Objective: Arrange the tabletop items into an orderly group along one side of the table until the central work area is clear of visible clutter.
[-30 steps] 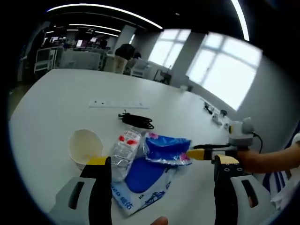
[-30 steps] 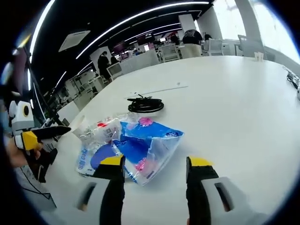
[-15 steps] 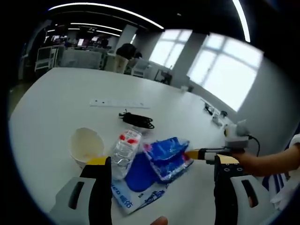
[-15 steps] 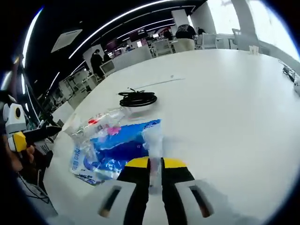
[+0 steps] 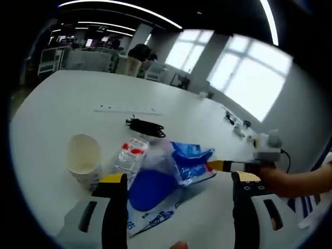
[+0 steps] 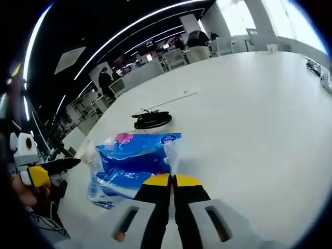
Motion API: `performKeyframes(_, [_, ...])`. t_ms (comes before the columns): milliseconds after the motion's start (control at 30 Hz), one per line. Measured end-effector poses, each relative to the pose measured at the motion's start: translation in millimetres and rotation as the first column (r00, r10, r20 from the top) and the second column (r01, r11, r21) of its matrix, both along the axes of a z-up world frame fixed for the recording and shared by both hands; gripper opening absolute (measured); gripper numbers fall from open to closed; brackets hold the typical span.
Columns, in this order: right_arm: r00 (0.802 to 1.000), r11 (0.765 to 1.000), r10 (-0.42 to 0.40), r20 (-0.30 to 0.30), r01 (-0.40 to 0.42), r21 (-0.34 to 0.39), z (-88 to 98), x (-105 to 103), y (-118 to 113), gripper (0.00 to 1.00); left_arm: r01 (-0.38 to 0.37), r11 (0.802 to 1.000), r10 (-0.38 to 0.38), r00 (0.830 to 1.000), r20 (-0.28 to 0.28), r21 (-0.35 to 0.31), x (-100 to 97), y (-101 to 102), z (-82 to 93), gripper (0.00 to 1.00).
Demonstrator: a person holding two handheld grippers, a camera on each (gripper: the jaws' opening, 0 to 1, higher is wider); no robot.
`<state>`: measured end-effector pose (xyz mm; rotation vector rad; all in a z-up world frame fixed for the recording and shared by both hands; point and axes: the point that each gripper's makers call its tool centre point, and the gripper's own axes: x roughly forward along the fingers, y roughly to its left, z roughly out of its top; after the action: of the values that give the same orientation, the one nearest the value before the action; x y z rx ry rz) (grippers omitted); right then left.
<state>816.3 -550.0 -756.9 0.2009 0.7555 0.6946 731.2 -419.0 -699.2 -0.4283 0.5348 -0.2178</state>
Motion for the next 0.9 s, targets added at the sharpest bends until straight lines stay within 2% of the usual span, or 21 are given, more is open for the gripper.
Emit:
performKeyframes(367, [1.0, 0.999, 0.015, 0.014, -0.016, 0.045, 15.5, -10.0, -1.3, 0.0, -0.007, 1.0, 0.007, 1.0, -0.027, -0.01, 19.7, -16.0, -6.6, 0.64])
performKeyframes(467, [1.0, 0.998, 0.014, 0.013, -0.015, 0.058, 19.2, -13.0, -1.8, 0.0, -0.017, 1.0, 0.016, 0.999, -0.034, -0.005, 20.7, -17.2, -8.0, 0.54])
performKeyframes(533, [1.0, 0.998, 0.021, 0.016, -0.022, 0.06, 21.5, -14.6, -1.5, 0.0, -0.015, 1.0, 0.014, 0.999, -0.034, -0.025, 19.5, -19.9, -7.0, 0.41])
performKeyframes(600, [1.0, 0.998, 0.024, 0.019, -0.025, 0.065, 24.7, -15.6, -3.2, 0.0, -0.032, 0.998, 0.031, 0.999, -0.03, -0.052, 18.7, -20.8, -5.7, 0.33])
performKeyframes(767, [0.999, 0.997, 0.024, 0.027, -0.026, 0.07, 32.2, -13.9, -8.2, 0.0, -0.018, 0.999, 0.016, 0.999, -0.03, -0.042, 13.8, -25.1, -5.4, 0.06])
performKeyframes(900, [0.999, 0.997, 0.03, 0.043, -0.033, 0.072, 42.4, -14.9, -8.7, 0.0, -0.018, 0.999, 0.017, 1.0, -0.026, -0.041, 15.1, -30.4, -2.1, 0.01])
